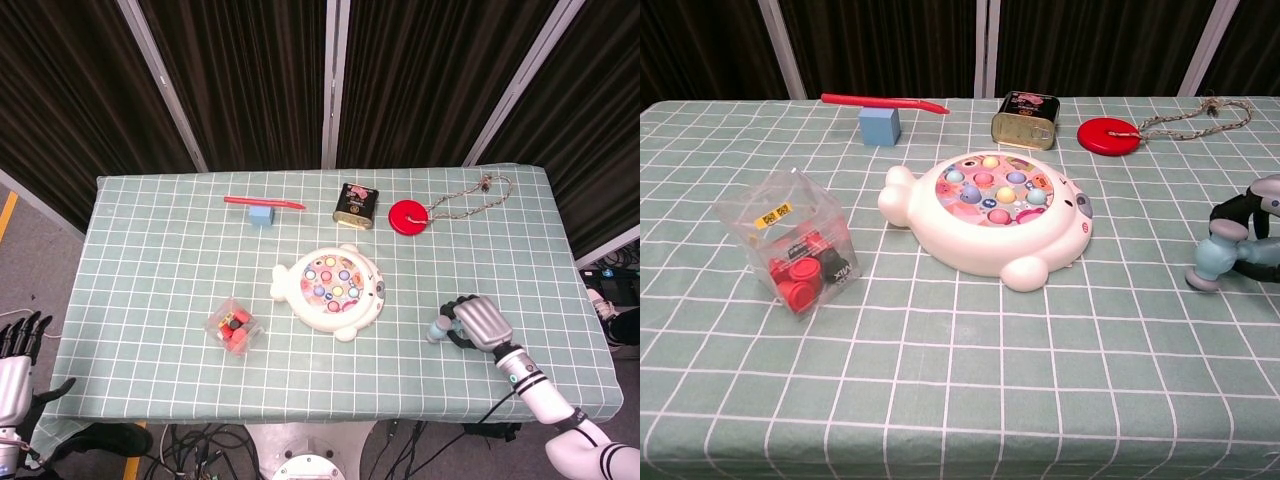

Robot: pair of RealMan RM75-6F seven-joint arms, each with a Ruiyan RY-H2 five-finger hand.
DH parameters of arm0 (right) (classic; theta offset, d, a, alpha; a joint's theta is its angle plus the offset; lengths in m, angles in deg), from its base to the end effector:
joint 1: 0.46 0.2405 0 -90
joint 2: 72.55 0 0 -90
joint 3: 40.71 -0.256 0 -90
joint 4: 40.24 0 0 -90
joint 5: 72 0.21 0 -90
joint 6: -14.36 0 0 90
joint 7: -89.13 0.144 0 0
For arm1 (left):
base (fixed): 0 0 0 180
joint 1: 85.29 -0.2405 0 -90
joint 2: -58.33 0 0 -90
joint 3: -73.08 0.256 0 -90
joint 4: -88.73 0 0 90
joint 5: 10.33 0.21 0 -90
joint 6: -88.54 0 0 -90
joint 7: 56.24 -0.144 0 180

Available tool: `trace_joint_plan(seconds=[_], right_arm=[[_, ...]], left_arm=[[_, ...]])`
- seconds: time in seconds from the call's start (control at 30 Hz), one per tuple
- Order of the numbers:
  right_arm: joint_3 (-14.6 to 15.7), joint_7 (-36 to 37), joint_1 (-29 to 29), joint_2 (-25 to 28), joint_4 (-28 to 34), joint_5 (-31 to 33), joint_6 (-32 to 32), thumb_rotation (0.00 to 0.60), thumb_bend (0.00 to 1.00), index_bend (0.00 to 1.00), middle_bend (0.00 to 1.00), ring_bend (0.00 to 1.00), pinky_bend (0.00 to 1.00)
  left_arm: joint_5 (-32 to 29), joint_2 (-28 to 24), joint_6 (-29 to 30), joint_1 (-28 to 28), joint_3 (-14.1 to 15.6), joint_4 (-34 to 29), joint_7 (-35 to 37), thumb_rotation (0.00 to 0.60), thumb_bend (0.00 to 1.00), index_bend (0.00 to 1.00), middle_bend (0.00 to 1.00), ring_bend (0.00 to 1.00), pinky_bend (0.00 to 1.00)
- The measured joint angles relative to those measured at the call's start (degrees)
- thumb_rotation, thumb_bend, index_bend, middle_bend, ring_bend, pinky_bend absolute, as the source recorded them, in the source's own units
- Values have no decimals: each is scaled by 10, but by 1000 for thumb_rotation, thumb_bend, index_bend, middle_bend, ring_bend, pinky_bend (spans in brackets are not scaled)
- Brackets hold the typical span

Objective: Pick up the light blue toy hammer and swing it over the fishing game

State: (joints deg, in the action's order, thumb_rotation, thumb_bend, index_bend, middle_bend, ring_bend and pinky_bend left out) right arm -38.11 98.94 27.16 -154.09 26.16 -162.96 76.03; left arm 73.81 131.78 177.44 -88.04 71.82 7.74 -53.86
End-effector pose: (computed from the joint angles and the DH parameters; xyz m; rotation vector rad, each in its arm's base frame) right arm -0.3011 -0.2873 0.0357 1.9230 -0.9331 0.8037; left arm -0.3562 0.1308 0.1309 -1.2517 -0.9644 -0.8150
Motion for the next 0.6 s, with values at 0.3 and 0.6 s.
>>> trace_joint_plan(seconds=[0.3, 0.6], right_arm=[[-20, -27, 1, 42, 53, -6, 39, 600, 477, 728, 589, 507, 605], [-55, -92, 25, 92, 127, 17, 22, 600, 496, 769, 618, 552, 681]], left_arm=[[4, -1, -1, 1, 1, -2, -2, 600, 36, 99, 29, 8, 0], [5, -2, -4, 3, 2, -4, -3, 600, 36, 99, 29, 8, 0]])
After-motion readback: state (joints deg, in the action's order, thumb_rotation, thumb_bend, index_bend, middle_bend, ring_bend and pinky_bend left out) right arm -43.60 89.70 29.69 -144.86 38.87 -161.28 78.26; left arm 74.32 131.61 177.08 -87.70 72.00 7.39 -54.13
